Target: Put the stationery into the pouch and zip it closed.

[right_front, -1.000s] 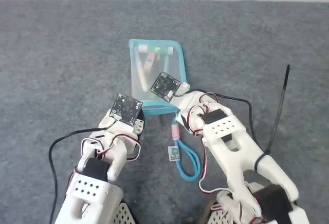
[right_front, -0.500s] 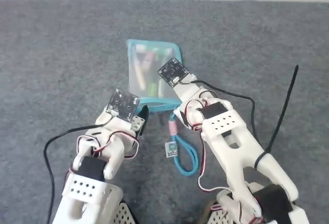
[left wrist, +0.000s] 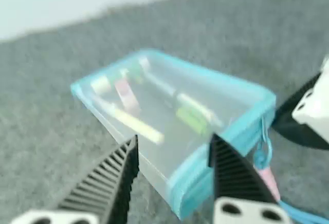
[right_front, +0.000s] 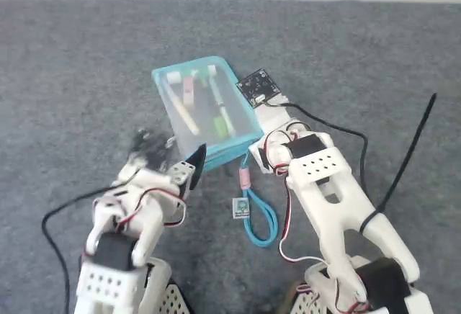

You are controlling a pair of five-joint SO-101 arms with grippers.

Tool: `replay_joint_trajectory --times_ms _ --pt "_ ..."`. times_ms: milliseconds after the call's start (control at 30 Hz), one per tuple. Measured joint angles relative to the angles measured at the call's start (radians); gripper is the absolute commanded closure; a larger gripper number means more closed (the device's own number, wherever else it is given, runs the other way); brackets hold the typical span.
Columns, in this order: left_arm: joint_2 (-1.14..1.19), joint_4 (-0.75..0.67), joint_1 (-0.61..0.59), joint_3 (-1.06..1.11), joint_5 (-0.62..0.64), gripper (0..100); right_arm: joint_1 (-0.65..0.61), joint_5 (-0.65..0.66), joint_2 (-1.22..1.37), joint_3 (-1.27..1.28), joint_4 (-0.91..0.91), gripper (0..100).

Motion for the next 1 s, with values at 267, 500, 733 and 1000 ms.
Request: replay_joint_trajectory --times_ms 267,500,733,1000 --pt "-0.279 0.117 0.095 0.095 -0.074 73 0.003 0.0 0.0 0.0 0.006 99.3" --pt "-0.172 0.092 0.292 0.15 -0.123 73 -0.014 0.0 -0.075 -0.038 0.087 99.3" --pt "-0.031 -0.021 0.315 0.157 -0.126 73 -0.13 -0.003 -0.206 -0.049 0.173 99.3" --pt "0.069 -0.138 0.157 0.192 -0.034 73 -0.077 0.031 -0.184 -0.049 0.178 98.9"
